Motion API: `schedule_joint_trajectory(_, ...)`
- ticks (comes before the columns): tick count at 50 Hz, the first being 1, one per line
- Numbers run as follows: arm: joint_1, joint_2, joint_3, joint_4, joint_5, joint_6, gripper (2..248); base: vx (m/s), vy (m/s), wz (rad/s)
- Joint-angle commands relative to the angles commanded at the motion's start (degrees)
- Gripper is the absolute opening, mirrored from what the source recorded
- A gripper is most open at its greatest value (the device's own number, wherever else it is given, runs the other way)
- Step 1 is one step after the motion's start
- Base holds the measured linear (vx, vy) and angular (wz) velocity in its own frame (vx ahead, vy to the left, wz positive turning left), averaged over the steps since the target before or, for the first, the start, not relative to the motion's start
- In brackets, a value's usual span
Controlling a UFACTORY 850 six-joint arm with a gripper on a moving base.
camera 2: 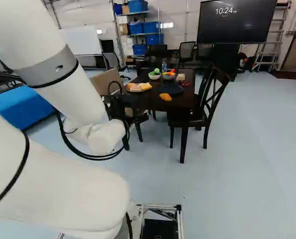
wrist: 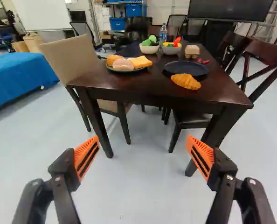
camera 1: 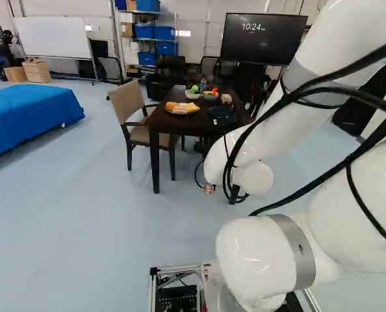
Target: Move the croissant to the empty plate
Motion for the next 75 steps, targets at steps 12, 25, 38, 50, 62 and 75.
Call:
schedule_joint_trajectory(12, 0.0, 0.0, 0.0, 0.0, 0.0, 0.0, 247, 0.208, -0.04, -0.212)
schedule_joint_trajectory(25, 0.0, 0.0, 0.0, 0.0, 0.0, 0.0, 247, 0.196, -0.035, -0.195)
schedule_joint_trajectory(38, 0.0, 0.0, 0.0, 0.0, 0.0, 0.0, 247, 0.195, -0.041, -0.202)
schedule_joint_trajectory(50, 0.0, 0.0, 0.0, 0.0, 0.0, 0.0, 247, 0.198, -0.038, -0.207)
schedule_joint_trajectory(62, 0.0, 0.0, 0.0, 0.0, 0.0, 0.0, 247, 0.199, -0.038, -0.206)
schedule_joint_trajectory(75, 0.0, 0.0, 0.0, 0.0, 0.0, 0.0, 247, 0.175, -0.016, -0.103)
